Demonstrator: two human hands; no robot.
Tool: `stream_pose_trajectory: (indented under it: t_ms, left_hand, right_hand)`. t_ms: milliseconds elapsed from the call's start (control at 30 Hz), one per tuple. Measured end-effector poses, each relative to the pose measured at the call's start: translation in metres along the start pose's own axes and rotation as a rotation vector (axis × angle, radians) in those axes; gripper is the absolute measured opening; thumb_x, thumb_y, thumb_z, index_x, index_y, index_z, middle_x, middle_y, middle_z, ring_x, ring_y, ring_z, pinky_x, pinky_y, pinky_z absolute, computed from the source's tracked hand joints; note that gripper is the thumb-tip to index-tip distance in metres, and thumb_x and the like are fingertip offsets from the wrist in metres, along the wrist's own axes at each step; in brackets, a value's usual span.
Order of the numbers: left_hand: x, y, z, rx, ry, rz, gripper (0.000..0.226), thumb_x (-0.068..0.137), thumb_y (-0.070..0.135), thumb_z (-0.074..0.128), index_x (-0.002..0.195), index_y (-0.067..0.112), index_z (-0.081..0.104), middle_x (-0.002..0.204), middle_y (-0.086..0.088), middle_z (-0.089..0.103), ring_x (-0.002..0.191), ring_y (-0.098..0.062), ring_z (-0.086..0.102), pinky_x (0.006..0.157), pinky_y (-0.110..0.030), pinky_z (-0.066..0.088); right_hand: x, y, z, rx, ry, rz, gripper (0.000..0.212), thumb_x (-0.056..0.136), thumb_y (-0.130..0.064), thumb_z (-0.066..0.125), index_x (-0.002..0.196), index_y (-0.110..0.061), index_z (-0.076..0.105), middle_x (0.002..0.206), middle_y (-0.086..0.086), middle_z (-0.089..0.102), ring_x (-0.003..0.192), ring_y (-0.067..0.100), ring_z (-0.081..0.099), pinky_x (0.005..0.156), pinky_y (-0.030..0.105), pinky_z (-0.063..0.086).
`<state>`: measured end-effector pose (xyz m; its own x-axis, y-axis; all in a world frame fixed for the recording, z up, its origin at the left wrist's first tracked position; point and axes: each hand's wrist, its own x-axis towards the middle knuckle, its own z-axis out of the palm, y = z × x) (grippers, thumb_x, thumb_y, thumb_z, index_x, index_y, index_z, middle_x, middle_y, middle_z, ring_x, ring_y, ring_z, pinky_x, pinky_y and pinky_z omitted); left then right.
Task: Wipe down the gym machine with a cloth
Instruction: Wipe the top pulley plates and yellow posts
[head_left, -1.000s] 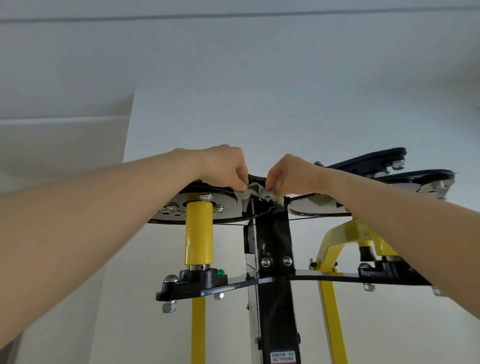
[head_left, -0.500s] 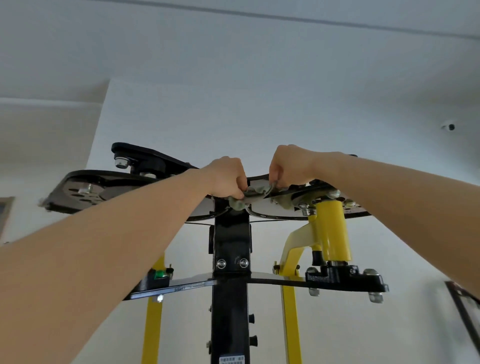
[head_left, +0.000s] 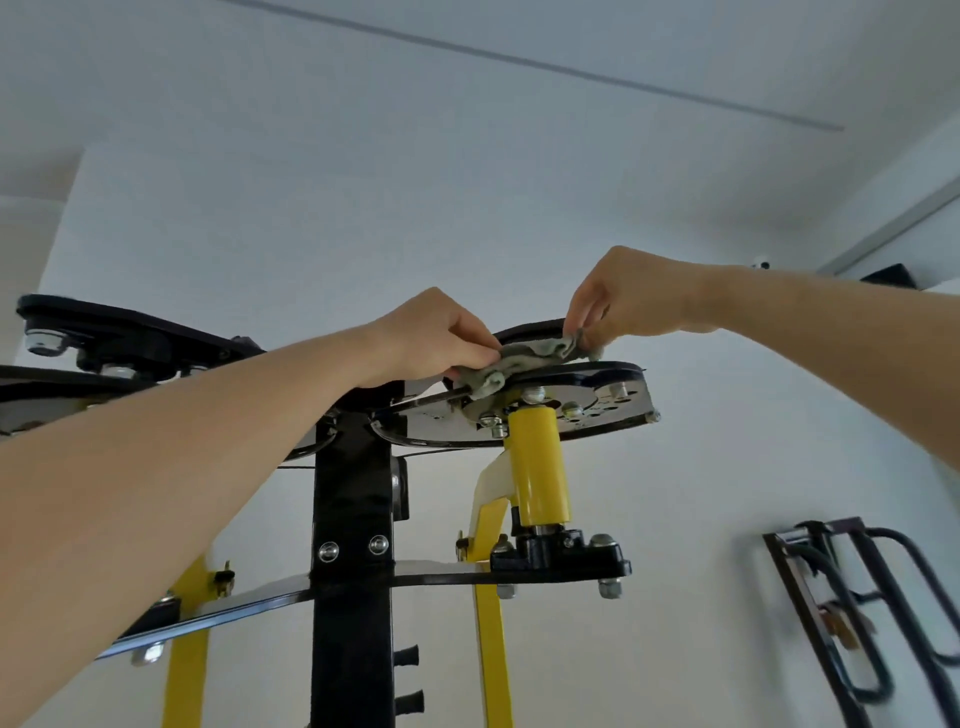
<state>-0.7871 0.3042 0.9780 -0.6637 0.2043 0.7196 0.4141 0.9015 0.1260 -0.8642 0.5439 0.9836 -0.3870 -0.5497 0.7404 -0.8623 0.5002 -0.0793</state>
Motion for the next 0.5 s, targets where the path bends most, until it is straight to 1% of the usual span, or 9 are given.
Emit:
stream_pose_trajectory:
  t_ms: [100,133,167,233,300,367,433,467,500]
  left_hand:
    - [0.01,0.02,0.013,-0.011,-0.012,0.069,0.011,0.091,0.019,0.073,0.099,0.019,0.081,0.092,0.001,0.078,0.091,-0.022,0.073,0.09,-0.029,0.06]
    - [0.014,0.025,0.018,0.021,-0.003,0.091,0.011,0.092,0.022,0.073,0.1,0.021,0.081,0.091,0.004,0.078,0.089,-0.019,0.072,0.09,-0.03,0.059]
    - [0.018,0.03,0.023,0.052,0.015,0.111,0.012,0.092,0.024,0.073,0.1,0.023,0.081,0.091,0.009,0.077,0.089,-0.013,0.071,0.089,-0.027,0.056]
    - [0.025,0.04,0.032,0.084,0.034,0.148,0.013,0.092,0.025,0.072,0.102,0.024,0.081,0.092,0.017,0.075,0.091,-0.001,0.068,0.086,-0.019,0.05]
    - [0.031,0.051,0.041,0.103,0.022,0.152,0.015,0.093,0.026,0.071,0.104,0.022,0.081,0.091,0.02,0.072,0.09,0.002,0.066,0.081,-0.014,0.046]
    - [0.036,0.057,0.047,0.115,-0.008,0.121,0.016,0.095,0.03,0.069,0.1,0.02,0.081,0.082,0.02,0.071,0.078,0.004,0.063,0.074,-0.013,0.044]
    - [0.037,0.06,0.05,0.127,-0.034,0.098,0.02,0.095,0.034,0.069,0.093,0.019,0.082,0.07,0.014,0.072,0.063,0.003,0.059,0.066,-0.012,0.044]
    - [0.036,0.059,0.05,0.125,-0.033,0.1,0.02,0.093,0.036,0.07,0.092,0.02,0.082,0.075,0.01,0.074,0.066,0.001,0.061,0.069,-0.015,0.047]
    - [0.034,0.057,0.048,0.12,-0.024,0.105,0.018,0.09,0.037,0.073,0.094,0.022,0.082,0.082,0.009,0.076,0.078,-0.001,0.065,0.077,-0.019,0.051]
  right_hand:
    - [-0.017,0.023,-0.009,0.022,-0.006,0.069,0.021,0.083,-0.002,0.074,0.089,-0.021,0.079,0.075,-0.008,0.077,0.076,-0.002,0.068,0.077,0.02,0.043]
    - [-0.021,0.029,-0.01,0.022,-0.011,0.087,0.021,0.083,-0.002,0.074,0.089,-0.022,0.079,0.076,-0.006,0.077,0.077,-0.002,0.068,0.08,0.022,0.045]
    - [-0.025,0.035,-0.011,0.021,-0.014,0.102,0.021,0.083,-0.002,0.075,0.089,-0.022,0.079,0.077,-0.005,0.077,0.076,-0.002,0.068,0.082,0.024,0.046]
    - [-0.031,0.045,-0.011,0.017,-0.004,0.123,0.022,0.083,-0.002,0.074,0.088,-0.023,0.079,0.076,-0.004,0.077,0.073,-0.005,0.067,0.078,0.024,0.045]
    - [-0.035,0.053,-0.01,0.008,0.01,0.135,0.022,0.083,-0.003,0.072,0.086,-0.024,0.078,0.074,-0.004,0.077,0.07,-0.009,0.064,0.073,0.024,0.042]
    - [-0.037,0.059,-0.008,-0.01,0.027,0.14,0.023,0.084,-0.003,0.07,0.085,-0.024,0.078,0.073,-0.003,0.077,0.07,-0.012,0.061,0.071,0.023,0.041]
    - [-0.038,0.062,-0.006,-0.014,0.051,0.138,0.023,0.084,-0.003,0.07,0.084,-0.025,0.077,0.073,-0.004,0.077,0.068,-0.011,0.06,0.069,0.022,0.041]
    - [-0.038,0.062,-0.006,-0.004,0.063,0.136,0.023,0.084,-0.003,0.07,0.083,-0.025,0.077,0.072,-0.004,0.077,0.068,-0.008,0.06,0.068,0.022,0.041]
    - [-0.039,0.063,-0.006,0.018,0.077,0.134,0.023,0.084,-0.003,0.07,0.083,-0.025,0.078,0.072,-0.004,0.076,0.069,-0.002,0.06,0.067,0.022,0.041]
